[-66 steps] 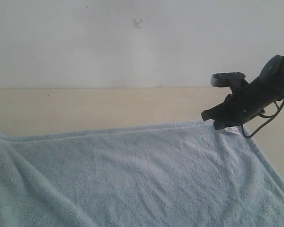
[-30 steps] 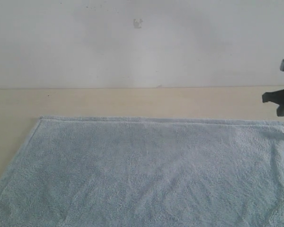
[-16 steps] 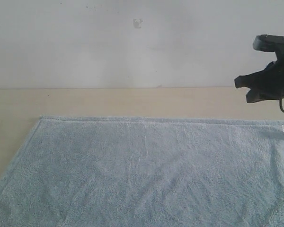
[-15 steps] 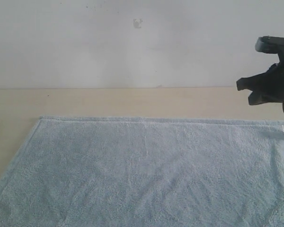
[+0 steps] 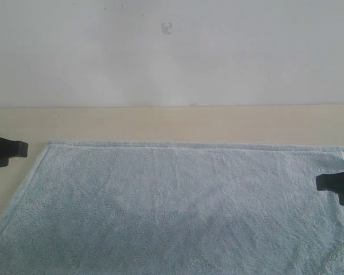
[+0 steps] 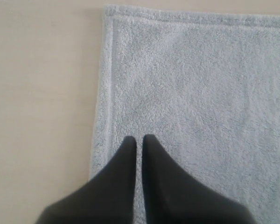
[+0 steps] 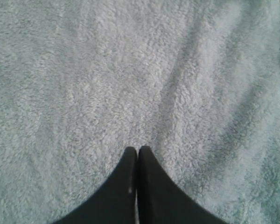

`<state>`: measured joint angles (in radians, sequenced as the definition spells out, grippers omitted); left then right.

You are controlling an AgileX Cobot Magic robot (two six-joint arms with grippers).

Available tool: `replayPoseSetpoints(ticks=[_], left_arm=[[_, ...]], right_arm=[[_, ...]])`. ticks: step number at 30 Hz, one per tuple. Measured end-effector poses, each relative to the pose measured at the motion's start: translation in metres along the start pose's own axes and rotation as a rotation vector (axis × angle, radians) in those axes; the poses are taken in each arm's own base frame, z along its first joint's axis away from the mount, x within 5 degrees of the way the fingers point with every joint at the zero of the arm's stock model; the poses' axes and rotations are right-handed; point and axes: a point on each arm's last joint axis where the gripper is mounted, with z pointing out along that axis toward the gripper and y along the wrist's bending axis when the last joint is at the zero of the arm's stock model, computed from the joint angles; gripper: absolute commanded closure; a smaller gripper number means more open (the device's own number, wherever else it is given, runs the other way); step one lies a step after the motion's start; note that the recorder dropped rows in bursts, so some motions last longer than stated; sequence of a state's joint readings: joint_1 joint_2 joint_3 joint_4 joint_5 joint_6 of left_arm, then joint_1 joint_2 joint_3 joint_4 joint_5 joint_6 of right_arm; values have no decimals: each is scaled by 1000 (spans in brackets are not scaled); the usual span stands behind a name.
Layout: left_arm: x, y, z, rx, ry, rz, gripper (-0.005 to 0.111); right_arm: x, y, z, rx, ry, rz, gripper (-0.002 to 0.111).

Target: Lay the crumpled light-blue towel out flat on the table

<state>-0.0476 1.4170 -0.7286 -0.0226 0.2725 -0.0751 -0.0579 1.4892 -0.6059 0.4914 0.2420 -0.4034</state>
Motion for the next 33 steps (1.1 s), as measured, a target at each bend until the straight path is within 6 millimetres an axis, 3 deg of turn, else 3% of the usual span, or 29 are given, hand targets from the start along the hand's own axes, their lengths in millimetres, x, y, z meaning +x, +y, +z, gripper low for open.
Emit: replayPoseSetpoints(ticks=[9, 19, 26, 33], left_arm=[[-17, -13, 46, 19, 98, 106, 103], [-66, -22, 88, 28, 15, 129, 103], [-68, -23, 137, 24, 75, 139, 103], [-70, -24, 162, 24, 78, 146, 103]], right_arm=[[0, -3, 1, 29, -54, 59, 108], [-3, -4, 1, 29, -80, 115, 108], [-3, -4, 1, 29, -88, 135, 108], [-4, -4, 1, 31, -97, 146, 108]])
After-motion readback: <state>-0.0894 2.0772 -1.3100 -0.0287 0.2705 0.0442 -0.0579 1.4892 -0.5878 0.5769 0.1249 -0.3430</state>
